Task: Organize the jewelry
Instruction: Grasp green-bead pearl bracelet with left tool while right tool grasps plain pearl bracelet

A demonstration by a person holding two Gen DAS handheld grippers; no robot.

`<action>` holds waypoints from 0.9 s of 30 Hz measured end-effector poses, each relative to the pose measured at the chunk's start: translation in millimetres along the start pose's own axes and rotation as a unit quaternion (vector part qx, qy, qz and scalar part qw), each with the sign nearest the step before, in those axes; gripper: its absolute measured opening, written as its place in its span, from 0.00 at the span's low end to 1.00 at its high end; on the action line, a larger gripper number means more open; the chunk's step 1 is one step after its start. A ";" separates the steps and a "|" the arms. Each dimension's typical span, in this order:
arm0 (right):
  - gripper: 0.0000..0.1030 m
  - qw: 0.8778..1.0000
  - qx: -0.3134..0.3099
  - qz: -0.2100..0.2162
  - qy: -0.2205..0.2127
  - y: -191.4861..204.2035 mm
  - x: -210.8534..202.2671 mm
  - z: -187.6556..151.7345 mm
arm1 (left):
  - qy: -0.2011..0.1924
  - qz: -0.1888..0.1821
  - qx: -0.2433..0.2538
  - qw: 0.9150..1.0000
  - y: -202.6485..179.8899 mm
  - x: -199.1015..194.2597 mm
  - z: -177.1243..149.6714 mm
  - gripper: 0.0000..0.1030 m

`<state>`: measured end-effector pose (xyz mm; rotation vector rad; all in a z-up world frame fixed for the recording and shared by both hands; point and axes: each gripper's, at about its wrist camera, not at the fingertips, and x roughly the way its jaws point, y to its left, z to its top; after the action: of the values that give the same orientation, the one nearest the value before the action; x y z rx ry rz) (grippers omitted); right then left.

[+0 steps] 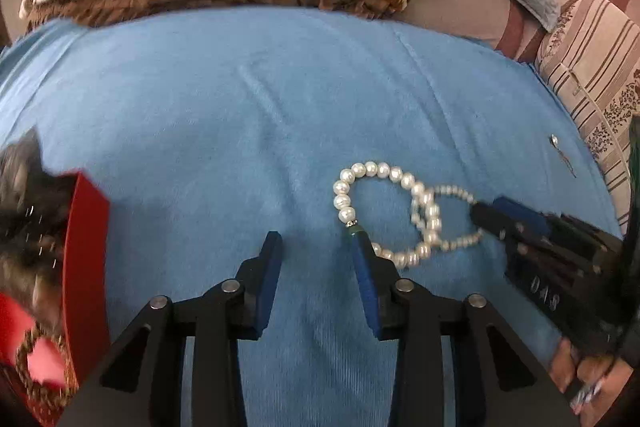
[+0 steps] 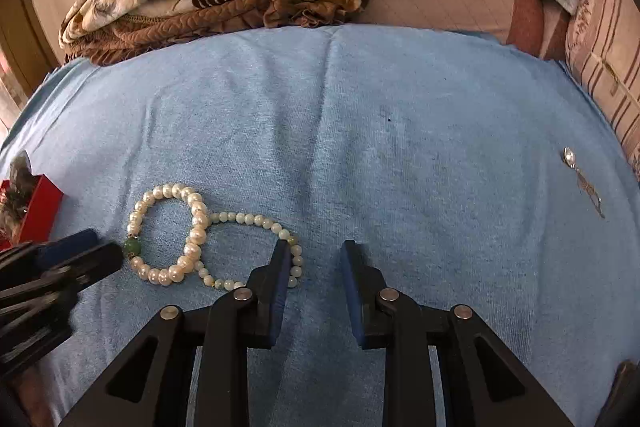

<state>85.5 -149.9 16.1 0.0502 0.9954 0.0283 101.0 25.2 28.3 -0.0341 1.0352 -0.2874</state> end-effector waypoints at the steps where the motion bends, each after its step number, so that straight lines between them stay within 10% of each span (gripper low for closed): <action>1: 0.25 1.000 -0.004 -0.006 -0.002 1.6 0.2 -0.6 | 0.000 -0.003 0.004 1.000 -2.2 2.2 2.4 0.34; 13: 0.26 1.000 0.004 0.004 -0.018 2.1 1.6 -3.1 | -0.018 -0.051 -0.032 0.998 0.2 -0.8 13.8 0.34; 21: 0.27 1.000 0.001 0.002 -0.024 3.9 2.1 -4.0 | -0.012 -0.017 0.023 1.000 -30.3 19.4 15.8 0.34; 23: 0.24 1.000 -0.010 0.002 -0.026 7.7 1.2 -4.3 | -0.016 0.004 0.035 0.999 -34.3 18.3 15.3 0.12; 27: 0.07 0.999 -0.009 0.041 -0.028 12.2 -3.8 -3.1 | -0.014 0.011 0.030 0.999 -30.6 7.4 13.0 0.11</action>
<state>80.8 -137.8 18.3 0.0753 0.9376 0.1105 108.8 -7.5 33.7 0.0276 0.9980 -0.2968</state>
